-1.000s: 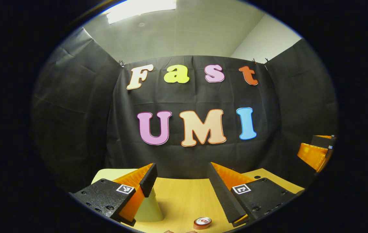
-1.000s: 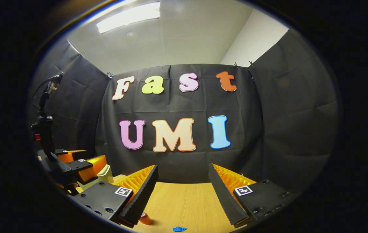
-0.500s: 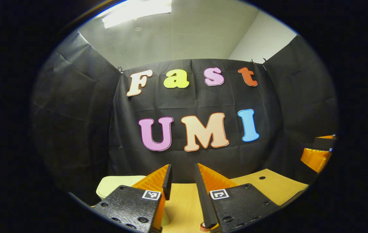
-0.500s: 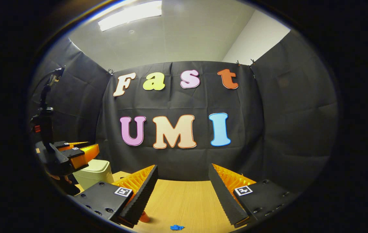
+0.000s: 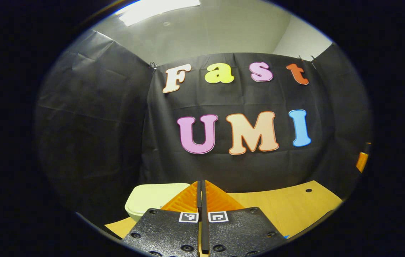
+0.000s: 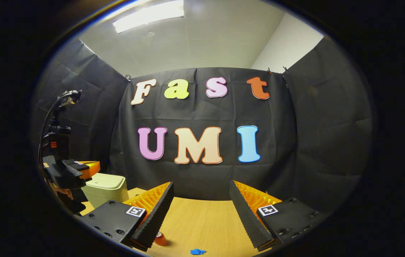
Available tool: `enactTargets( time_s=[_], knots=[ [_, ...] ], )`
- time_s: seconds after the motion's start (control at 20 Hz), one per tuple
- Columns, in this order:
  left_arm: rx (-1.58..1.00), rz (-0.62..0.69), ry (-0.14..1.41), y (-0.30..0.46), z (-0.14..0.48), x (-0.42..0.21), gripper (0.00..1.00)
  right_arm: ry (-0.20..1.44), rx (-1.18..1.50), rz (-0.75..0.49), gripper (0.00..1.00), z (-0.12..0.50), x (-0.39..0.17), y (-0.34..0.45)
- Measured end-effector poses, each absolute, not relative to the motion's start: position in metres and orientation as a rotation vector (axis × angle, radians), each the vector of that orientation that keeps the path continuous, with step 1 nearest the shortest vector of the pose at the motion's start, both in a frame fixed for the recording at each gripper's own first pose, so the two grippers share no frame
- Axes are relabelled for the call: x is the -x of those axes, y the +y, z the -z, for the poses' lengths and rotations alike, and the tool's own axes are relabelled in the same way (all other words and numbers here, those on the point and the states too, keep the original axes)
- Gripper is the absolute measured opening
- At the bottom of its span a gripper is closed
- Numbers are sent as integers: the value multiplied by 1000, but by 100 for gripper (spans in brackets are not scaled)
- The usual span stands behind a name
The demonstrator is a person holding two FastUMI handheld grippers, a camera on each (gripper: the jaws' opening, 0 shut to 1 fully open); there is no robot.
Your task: Press the lid of the desktop garbage bin to open it, pick up the crumpled paper on the desktop and throw it into the bin, then pick up the pop can on the desktop and drop it into the bin, and finally close the garbage bin lid.
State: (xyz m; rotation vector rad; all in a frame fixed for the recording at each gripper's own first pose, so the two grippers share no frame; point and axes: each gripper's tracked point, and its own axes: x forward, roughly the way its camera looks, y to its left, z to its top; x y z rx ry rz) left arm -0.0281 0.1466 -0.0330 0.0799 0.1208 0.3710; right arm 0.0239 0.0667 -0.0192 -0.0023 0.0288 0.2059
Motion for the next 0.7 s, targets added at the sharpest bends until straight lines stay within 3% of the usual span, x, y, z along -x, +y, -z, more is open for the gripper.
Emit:
enactTargets(
  time_s=[0.7],
  knots=[
    [-43,-540,299,241,110,27,0,128,27,-181,99,57,-30,65]
  ],
)
